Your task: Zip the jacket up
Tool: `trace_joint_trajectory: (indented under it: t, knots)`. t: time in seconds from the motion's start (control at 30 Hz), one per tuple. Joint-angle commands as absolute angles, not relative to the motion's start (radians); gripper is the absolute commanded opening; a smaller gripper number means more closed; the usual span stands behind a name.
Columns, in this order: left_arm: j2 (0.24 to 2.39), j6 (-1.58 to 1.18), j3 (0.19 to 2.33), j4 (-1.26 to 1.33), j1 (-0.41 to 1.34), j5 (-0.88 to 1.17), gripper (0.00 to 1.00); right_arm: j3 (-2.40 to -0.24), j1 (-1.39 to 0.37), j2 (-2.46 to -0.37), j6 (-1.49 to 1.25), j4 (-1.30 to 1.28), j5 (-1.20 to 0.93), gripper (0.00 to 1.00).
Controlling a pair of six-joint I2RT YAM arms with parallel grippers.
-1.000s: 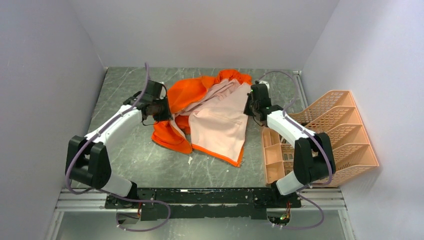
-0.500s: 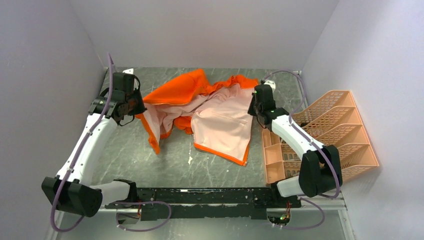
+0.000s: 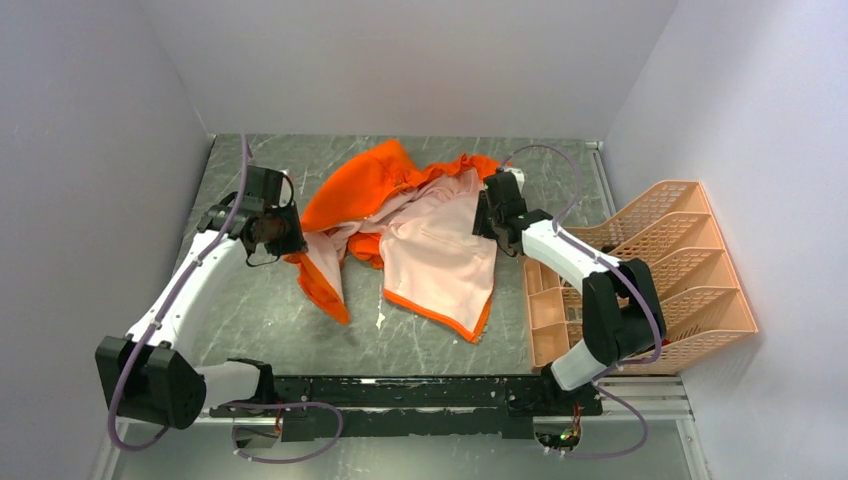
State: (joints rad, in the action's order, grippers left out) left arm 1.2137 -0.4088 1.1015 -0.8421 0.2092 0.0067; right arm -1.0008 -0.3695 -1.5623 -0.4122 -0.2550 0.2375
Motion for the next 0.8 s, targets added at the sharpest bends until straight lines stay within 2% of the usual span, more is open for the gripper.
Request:
trace_joint_trajectory:
  t: [0.0, 0.07, 0.3, 0.57, 0.77]
  knots:
    - [1.241, -0.418, 1.096, -0.751, 0.201, 0.120, 0.18, -1.027, -0.400, -1.515, -0.421, -0.292, 0.273, 0.59]
    - [1.255, -0.413, 1.109, -0.737, 0.201, 0.124, 0.20, -1.021, -0.406, -1.482, -0.426, -0.320, 0.283, 0.66]
    - [1.292, -0.400, 1.122, -0.683, 0.201, 0.164, 0.25, -0.956, -0.414, -1.324, -0.487, -0.453, 0.274, 0.80]
    - [1.309, -0.370, 1.135, -0.673, 0.201, 0.201, 0.24, -0.812, -0.421, -1.160, -0.598, -0.590, 0.194, 0.85]
    - [1.317, -0.363, 1.111, -0.643, 0.201, 0.221, 0.23, -0.677, -0.444, -1.141, -0.698, -0.529, 0.118, 0.86]
